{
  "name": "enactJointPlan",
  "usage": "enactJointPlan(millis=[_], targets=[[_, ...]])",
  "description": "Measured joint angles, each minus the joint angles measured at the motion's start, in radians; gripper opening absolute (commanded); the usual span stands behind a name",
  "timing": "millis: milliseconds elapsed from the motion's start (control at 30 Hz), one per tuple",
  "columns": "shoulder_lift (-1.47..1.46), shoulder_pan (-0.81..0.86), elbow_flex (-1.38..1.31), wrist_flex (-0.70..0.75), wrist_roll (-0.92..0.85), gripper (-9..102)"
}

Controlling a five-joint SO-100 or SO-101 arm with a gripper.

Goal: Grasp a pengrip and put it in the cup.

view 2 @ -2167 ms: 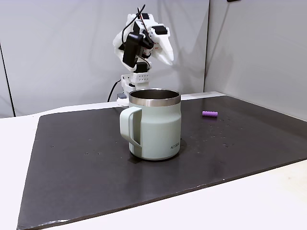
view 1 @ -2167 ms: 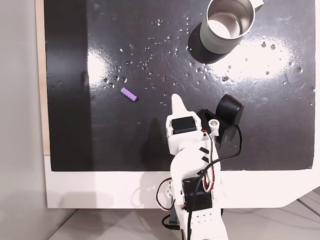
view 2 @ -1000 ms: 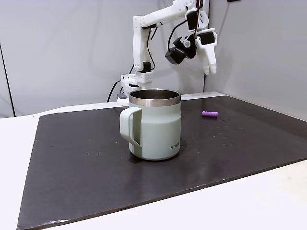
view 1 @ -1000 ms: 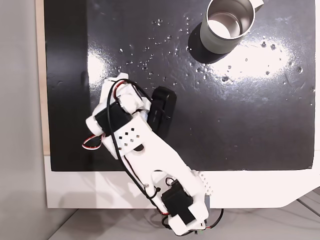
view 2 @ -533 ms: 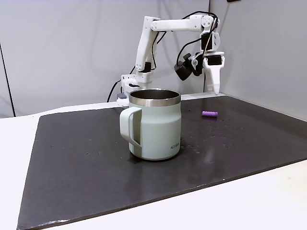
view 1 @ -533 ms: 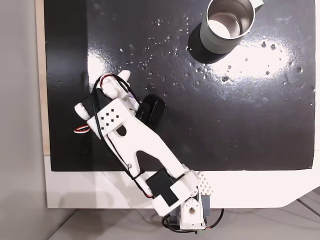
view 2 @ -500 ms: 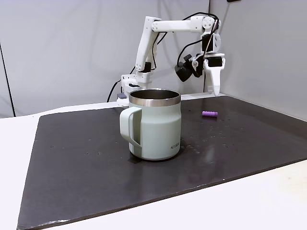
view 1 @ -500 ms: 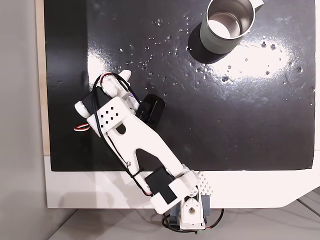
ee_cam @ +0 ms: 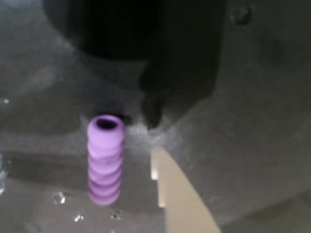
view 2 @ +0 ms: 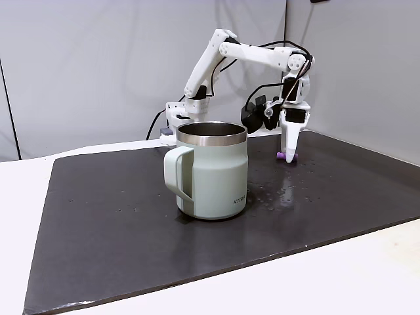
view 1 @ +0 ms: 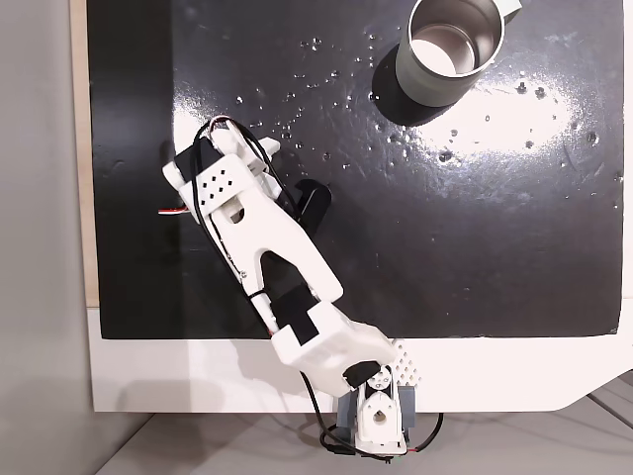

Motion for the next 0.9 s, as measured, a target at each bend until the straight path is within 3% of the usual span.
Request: enactJointPlan(millis=[333, 567, 900], targets=[[-0.037, 0.0, -0.015, 0.009, 0.0, 22], [-0.035, 0.012, -0.028, 0.009, -0.002, 0], [-0.028, 0.006, -0.028, 0.009, -0.011, 0]])
